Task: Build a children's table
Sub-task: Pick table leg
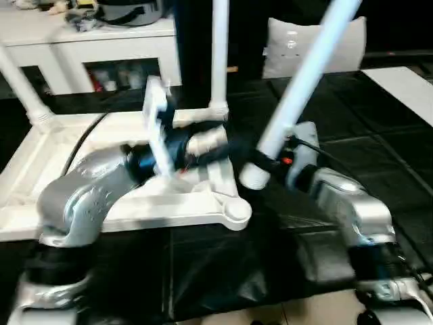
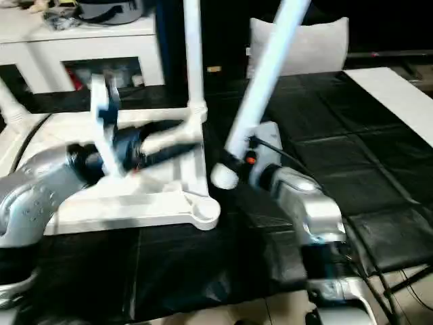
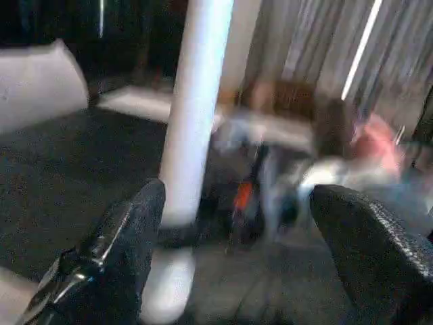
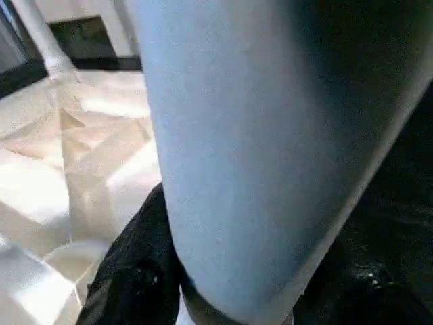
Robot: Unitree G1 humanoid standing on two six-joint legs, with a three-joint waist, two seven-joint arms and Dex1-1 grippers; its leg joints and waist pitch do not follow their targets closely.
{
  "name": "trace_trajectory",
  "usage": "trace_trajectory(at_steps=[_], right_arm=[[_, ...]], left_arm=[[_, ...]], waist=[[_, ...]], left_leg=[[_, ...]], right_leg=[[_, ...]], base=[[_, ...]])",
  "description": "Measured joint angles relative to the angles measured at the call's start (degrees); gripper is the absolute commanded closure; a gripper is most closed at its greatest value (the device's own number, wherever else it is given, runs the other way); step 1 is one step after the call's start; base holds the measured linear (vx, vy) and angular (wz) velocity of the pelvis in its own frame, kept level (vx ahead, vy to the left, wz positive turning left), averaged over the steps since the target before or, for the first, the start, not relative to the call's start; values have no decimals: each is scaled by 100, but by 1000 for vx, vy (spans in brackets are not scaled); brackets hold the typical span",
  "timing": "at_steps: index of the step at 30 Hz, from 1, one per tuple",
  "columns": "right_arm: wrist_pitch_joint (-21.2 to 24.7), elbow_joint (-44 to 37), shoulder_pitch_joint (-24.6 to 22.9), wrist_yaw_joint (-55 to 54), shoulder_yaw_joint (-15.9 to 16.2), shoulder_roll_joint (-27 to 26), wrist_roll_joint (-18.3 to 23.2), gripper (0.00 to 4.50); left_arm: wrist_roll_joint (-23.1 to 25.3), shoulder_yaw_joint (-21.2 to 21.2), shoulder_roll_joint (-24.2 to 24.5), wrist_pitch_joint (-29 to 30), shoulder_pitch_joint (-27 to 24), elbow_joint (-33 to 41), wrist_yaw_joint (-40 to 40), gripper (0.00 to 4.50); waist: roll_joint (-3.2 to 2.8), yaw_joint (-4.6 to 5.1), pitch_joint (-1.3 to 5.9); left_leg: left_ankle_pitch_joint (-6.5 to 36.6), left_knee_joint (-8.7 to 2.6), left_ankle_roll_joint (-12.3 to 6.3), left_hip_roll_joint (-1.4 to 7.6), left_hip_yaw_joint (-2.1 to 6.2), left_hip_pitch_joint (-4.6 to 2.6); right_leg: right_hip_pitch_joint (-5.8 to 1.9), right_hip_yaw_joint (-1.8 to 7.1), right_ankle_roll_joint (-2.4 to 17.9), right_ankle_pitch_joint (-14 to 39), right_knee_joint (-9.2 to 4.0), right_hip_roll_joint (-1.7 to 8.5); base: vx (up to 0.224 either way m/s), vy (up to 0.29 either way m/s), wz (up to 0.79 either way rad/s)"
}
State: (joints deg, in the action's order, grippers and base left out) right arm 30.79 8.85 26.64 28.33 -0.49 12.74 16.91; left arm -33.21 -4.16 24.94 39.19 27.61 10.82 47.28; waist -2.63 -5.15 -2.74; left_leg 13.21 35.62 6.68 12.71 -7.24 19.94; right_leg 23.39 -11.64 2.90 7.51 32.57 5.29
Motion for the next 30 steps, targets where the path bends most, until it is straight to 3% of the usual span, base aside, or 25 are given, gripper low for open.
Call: trace_trajectory(at_steps=[4, 8, 12, 14, 16, 19, 22, 30], right_arm=[[-403, -504, -253, 82, -37, -14, -47, 263], [-660, -799, -432, 176, -150, -68, 78, 263], [165, -1220, -475, 245, -181, 25, 593, 264], [178, -1254, -535, 360, -177, 177, 584, 264], [148, -1248, -642, 512, -153, 294, 539, 264], [-58, -1223, -697, 683, 55, 418, 326, 264], [-137, -1223, -725, 820, 280, 544, 272, 264], [-65, -1087, -740, 1183, 323, 590, 385, 264]], left_arm=[[783, -645, 394, -611, -97, -482, 272, 56], [1274, -1067, 533, -1157, -119, -837, 511, 56], [2074, -1684, 765, -2103, -108, -1742, 908, 92], [2179, -1789, 795, -2358, -117, -2019, 1153, 92], [2227, -1838, 842, -2638, -103, -2231, 1403, 130], [2395, -1909, 842, -3058, -26, -2606, 1541, 134], [2570, -2017, 817, -3476, 119, -3127, 1731, 180], [2617, -2036, 601, -3739, 342, -3885, 2091, 239]], waist=[[-25, 23, 2], [-45, 34, 7], [-114, 78, 40], [-129, 92, 39], [-132, 106, 41], [-135, 166, 42], [-136, 194, 41], [-119, 180, 44]], left_leg=[[5, 0, 11, -1, 0, -5], [4, 0, 15, -1, 0, -10], [4, 0, 15, -24, 2, -16], [4, 1, 15, -25, 4, -14], [5, 0, 15, -27, 5, -13], [5, 0, 15, -29, 6, -12], [5, 0, 15, -29, 7, -9], [11, -3, 5, -27, 12, 3]], right_leg=[[-2, 1, 0, 0, 0, 0], [-4, 0, 0, 0, 1, 0], [-8, 1, 0, 0, 0, 0], [-10, -1, 0, 0, -1, 0], [-10, -2, 0, 0, -2, 1], [-10, -5, 0, 0, -3, 2], [-11, -9, -1, 0, -13, 1], [-19, -16, -3, -2, -38, 2]], base=[[0, 0, 0], [0, 0, 0], [0, 0, 0], [0, 0, 0], [0, 0, 0], [0, 0, 0], [0, 0, 0], [0, 0, 0]])
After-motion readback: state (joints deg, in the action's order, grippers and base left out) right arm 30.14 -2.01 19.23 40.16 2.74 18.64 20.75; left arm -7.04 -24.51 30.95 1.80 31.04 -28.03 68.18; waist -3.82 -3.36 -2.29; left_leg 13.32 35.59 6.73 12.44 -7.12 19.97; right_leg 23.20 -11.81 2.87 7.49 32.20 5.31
